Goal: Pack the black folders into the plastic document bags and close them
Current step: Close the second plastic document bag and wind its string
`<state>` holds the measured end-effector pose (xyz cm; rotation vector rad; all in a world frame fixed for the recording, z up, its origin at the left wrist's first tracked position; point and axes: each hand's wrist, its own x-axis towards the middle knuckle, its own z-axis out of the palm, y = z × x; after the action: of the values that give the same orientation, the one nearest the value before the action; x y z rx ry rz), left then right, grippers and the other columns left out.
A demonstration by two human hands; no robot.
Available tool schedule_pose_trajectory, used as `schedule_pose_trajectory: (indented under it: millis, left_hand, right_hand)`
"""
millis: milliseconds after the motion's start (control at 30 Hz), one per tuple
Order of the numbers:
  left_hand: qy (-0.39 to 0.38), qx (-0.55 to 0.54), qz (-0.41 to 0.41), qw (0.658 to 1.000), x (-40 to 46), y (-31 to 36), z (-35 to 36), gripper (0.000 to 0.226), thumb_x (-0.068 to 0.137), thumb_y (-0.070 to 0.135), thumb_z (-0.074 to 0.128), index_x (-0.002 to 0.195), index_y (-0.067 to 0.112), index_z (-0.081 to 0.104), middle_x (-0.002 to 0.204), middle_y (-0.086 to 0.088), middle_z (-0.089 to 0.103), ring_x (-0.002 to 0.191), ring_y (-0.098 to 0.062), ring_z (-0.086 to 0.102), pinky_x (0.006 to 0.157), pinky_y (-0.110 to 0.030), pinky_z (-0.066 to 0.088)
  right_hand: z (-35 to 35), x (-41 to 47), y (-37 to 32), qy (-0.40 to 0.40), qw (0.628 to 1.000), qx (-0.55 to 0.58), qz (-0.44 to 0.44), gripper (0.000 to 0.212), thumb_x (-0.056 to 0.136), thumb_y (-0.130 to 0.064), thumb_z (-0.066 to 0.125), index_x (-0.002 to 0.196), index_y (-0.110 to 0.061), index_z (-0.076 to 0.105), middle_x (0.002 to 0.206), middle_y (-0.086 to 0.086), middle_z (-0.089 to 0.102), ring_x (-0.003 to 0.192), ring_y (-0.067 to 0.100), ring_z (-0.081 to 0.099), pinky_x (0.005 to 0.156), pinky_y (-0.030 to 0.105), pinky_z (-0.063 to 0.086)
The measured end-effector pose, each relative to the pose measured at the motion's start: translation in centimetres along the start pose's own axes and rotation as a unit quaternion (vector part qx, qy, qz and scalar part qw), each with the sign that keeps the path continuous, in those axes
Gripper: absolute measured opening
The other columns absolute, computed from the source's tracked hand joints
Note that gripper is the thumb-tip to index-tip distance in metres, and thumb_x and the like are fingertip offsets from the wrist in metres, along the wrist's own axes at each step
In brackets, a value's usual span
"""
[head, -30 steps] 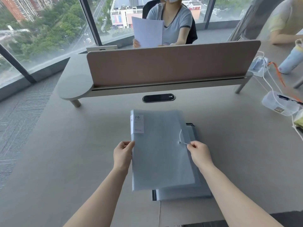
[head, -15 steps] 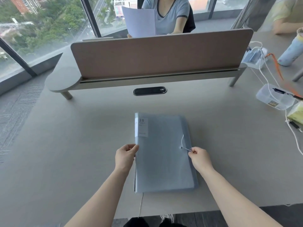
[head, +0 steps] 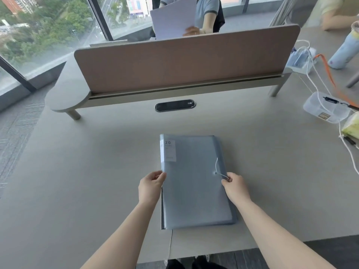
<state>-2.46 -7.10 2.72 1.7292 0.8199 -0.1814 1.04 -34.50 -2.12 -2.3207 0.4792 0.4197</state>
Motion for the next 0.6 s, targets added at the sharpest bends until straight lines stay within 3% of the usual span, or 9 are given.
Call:
schedule_pose_trajectory:
  millis: [200, 333, 400, 500, 600]
  left_hand:
    - [-0.024, -0.011, -0.015, 1.0, -0.39, 0.15, 0.46, 0.026, 0.082, 0.031, 0.068, 0.107, 0.027, 0.072, 0.096, 0.011, 0.076, 0.092, -0.008, 0.071, 0.083, -0.029, 0.053]
    - [-0.044, -0.018, -0.037, 0.998, -0.47, -0.3, 0.73, 0.061, 0.064, 0.046, 0.069, 0.121, 0.026, 0.067, 0.108, 0.007, 0.075, 0.096, -0.012, 0.072, 0.095, -0.041, 0.055]
    - [-0.043, -0.021, -0.038, 0.998, -0.48, -0.4, 0.77, 0.064, 0.062, 0.048, 0.069, 0.122, 0.026, 0.065, 0.113, 0.004, 0.072, 0.096, -0.014, 0.072, 0.095, -0.044, 0.054]
    - [-0.044, -0.024, -0.035, 0.998, -0.63, -0.17, 0.75, 0.065, 0.063, 0.046, 0.07, 0.124, 0.025, 0.064, 0.116, 0.003, 0.071, 0.096, -0.014, 0.072, 0.095, -0.043, 0.054]
    - [-0.047, -0.026, -0.034, 0.998, -0.54, -0.14, 0.63, 0.067, 0.065, 0.047, 0.07, 0.128, 0.024, 0.062, 0.12, 0.002, 0.068, 0.098, -0.016, 0.071, 0.096, -0.043, 0.054]
  right_hand:
    - [0.71, 0.33, -0.09, 0.023, 0.999, -0.027, 0.016, 0.007, 0.08, -0.019, 0.06, 0.081, -0.024, 0.056, 0.087, 0.013, 0.061, 0.075, 0.028, 0.049, 0.062, 0.032, 0.032]
    - [0.96, 0.66, 0.12, 0.025, 0.999, -0.025, 0.014, 0.006, 0.08, -0.021, 0.06, 0.084, -0.017, 0.06, 0.087, 0.012, 0.061, 0.078, 0.029, 0.051, 0.061, 0.033, 0.033]
    - [0.94, 0.73, 0.17, 0.027, 0.999, -0.024, 0.015, 0.009, 0.08, -0.023, 0.06, 0.088, -0.018, 0.062, 0.087, 0.012, 0.061, 0.077, 0.029, 0.052, 0.061, 0.032, 0.032]
    - [0.97, 0.9, 0.31, 0.029, 0.999, -0.018, 0.016, 0.003, 0.08, -0.023, 0.056, 0.077, -0.022, 0.056, 0.082, 0.011, 0.06, 0.072, 0.029, 0.051, 0.054, 0.033, 0.03]
    - [1.04, 1.01, 0.46, 0.032, 0.999, -0.009, 0.024, 0.013, 0.078, -0.022, 0.053, 0.067, -0.02, 0.046, 0.077, 0.013, 0.06, 0.066, 0.029, 0.047, 0.05, 0.031, 0.029]
